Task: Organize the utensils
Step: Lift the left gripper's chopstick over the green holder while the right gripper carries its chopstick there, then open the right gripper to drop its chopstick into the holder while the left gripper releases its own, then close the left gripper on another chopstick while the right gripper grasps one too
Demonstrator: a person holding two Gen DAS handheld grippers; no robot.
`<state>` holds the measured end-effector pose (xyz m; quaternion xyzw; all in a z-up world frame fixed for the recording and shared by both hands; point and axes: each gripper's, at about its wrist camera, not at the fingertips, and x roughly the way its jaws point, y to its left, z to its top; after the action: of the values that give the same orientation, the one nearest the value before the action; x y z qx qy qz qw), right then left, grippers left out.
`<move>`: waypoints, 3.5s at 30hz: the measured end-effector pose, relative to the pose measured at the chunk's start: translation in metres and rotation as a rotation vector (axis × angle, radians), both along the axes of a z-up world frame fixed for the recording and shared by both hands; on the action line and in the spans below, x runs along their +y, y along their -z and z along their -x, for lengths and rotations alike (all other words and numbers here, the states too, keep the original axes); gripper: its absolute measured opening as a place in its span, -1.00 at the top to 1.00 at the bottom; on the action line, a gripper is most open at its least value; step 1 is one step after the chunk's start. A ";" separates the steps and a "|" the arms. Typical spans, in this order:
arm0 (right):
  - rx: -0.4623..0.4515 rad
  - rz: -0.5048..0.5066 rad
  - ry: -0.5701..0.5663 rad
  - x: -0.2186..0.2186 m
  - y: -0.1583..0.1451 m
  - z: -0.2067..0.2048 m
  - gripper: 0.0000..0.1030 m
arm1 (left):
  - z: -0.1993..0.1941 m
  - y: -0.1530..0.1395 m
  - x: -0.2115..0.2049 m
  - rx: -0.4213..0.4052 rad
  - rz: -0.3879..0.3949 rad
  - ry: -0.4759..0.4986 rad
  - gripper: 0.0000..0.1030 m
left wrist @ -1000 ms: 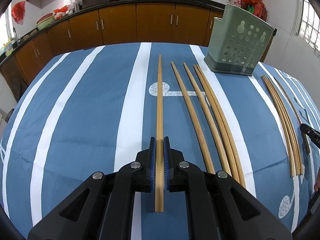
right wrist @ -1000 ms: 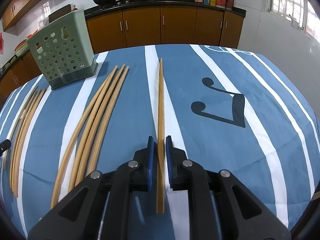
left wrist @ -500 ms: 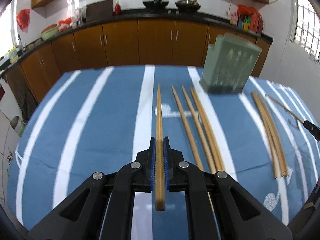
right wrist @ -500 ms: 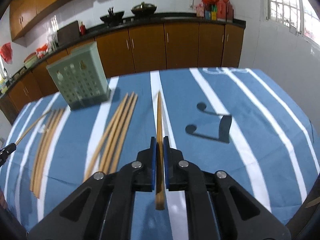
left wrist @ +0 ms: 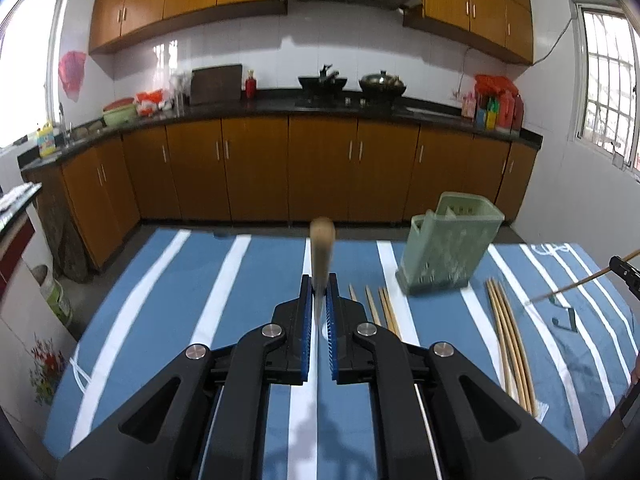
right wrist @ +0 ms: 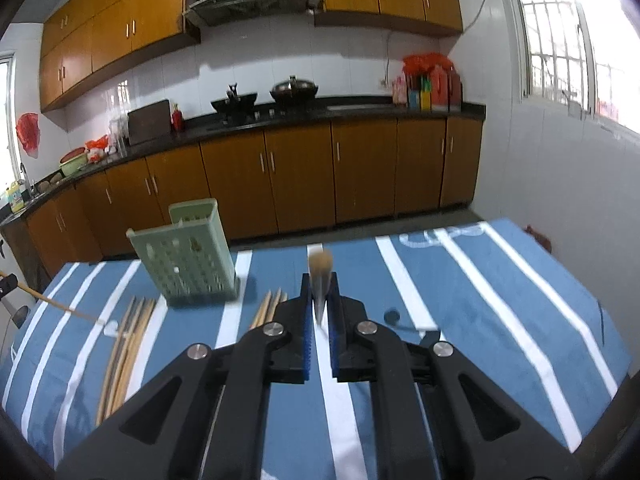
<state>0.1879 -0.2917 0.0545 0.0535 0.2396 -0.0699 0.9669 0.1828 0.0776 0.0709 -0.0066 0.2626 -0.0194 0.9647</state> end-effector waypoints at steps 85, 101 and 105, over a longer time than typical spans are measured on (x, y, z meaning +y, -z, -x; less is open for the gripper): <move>0.420 -0.119 -0.147 0.054 0.140 -0.040 0.57 | -0.012 0.093 -0.008 0.264 0.009 -0.047 -0.14; 0.395 -0.033 -0.081 0.042 0.141 -0.038 0.84 | -0.008 0.112 -0.022 0.311 0.027 -0.006 -0.14; 0.390 -0.046 0.000 0.021 0.141 -0.039 0.85 | -0.006 0.116 -0.026 0.322 0.051 0.030 -0.12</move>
<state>0.2264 -0.2707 -0.0869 0.0612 0.4240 -0.0732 0.9006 0.1889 0.0518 -0.0451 -0.0302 0.4132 -0.0394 0.9093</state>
